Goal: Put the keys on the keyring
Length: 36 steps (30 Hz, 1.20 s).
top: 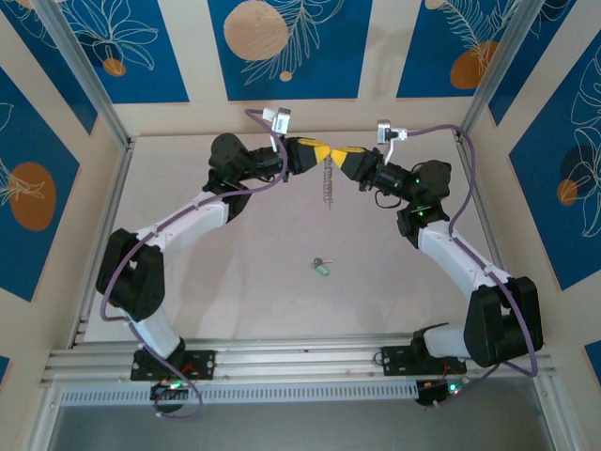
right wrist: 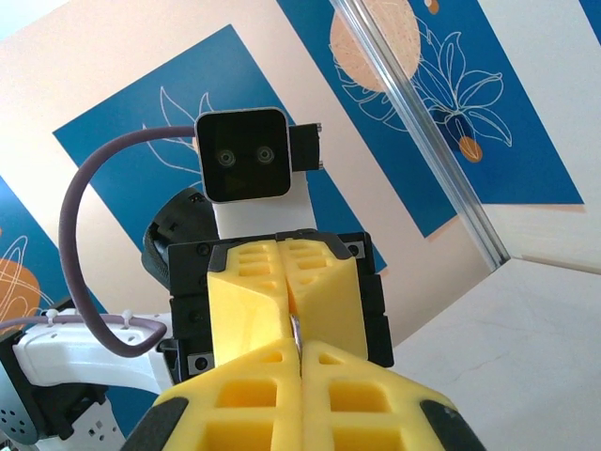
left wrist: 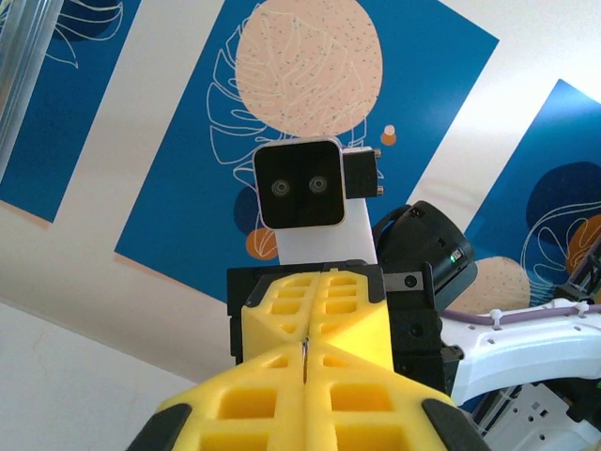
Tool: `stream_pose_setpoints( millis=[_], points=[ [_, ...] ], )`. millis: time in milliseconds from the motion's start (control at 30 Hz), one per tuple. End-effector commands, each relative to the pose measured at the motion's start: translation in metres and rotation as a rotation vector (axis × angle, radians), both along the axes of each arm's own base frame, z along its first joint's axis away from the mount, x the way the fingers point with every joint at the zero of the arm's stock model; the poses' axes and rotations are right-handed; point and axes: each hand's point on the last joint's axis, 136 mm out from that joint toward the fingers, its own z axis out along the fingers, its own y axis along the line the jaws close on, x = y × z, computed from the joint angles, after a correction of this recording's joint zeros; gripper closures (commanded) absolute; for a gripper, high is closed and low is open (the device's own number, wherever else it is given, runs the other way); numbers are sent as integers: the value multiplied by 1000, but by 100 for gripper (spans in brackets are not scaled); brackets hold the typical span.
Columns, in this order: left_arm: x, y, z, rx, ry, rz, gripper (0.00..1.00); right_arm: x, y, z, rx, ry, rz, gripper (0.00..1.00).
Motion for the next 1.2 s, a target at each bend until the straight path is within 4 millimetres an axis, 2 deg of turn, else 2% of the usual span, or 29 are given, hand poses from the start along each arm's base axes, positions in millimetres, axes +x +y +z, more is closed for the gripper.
stream_pose_setpoints(
  millis=[0, 67, 100, 133, 200, 300, 433, 733, 1167],
  points=[
    [-7, -6, -2, 5, -35, -33, 100, -5, -4, 11, 2, -42, -7, 97],
    [-9, -7, -2, 19, -44, -40, 100, -4, -12, 12, -9, -40, -16, 77],
    [-10, -7, -1, 27, -51, -42, 100, -4, -17, 12, -13, -40, -25, 71],
    [-12, -7, -1, 38, -59, -45, 100, -4, -23, 13, -14, -42, -35, 65],
    [-14, -7, -1, 61, -78, -46, 100, -5, -33, 14, -20, -46, -53, 60],
    [-19, -6, 0, 107, -113, -50, 100, -10, -42, 14, -42, -55, -60, 58],
    [-25, -3, 3, 166, -171, -52, 100, -19, -43, 14, -82, -78, -22, 56],
    [-37, 1, 15, 212, -244, -90, 100, -32, -30, 8, -133, -91, 64, 55],
    [-40, 2, 20, 192, -242, -103, 100, -26, -7, 9, -126, -90, 101, 61]
  ],
)
